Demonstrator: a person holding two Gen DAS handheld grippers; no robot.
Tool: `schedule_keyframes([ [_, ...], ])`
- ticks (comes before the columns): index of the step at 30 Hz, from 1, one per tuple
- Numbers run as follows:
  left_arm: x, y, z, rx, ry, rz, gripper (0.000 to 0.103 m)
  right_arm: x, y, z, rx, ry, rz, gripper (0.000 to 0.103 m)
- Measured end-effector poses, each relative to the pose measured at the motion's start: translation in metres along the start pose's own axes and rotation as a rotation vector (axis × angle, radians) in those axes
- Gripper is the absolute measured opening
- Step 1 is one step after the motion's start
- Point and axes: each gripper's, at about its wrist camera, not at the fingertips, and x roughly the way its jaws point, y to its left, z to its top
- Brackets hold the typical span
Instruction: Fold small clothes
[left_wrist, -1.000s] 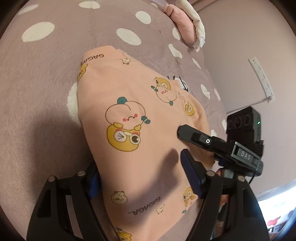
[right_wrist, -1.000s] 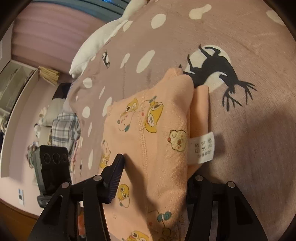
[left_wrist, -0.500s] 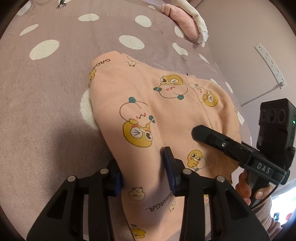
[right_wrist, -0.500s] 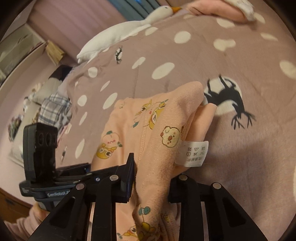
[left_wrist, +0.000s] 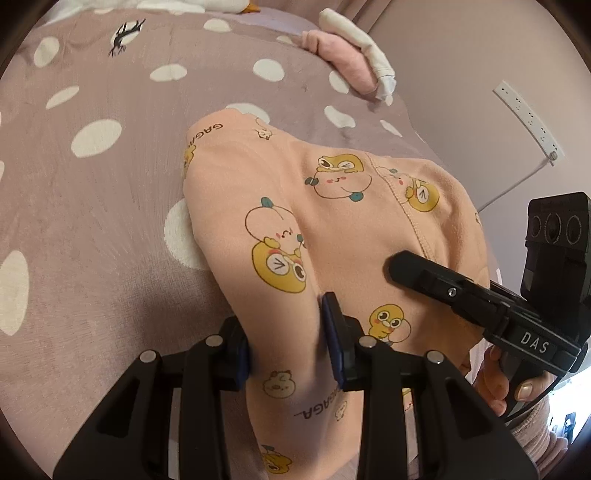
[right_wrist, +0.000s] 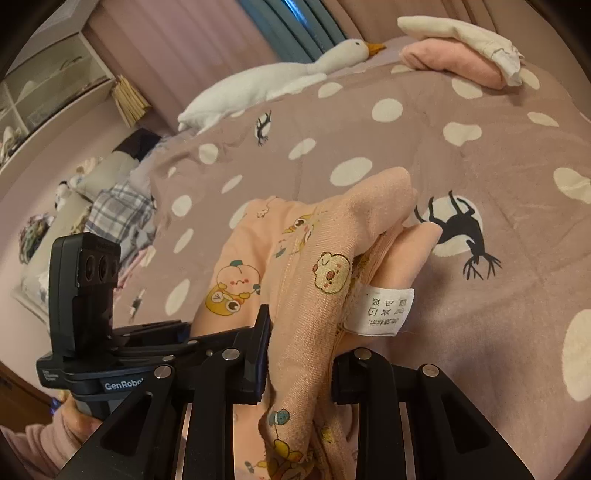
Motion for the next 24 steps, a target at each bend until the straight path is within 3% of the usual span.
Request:
schedule_keyframes([
  [24, -0.060, -0.008, -0.018, 0.039, -0.117, 0.085, 0.033, -0.024, 0.045, 0.000, -0.099, -0.066, 0.059, 0.027],
])
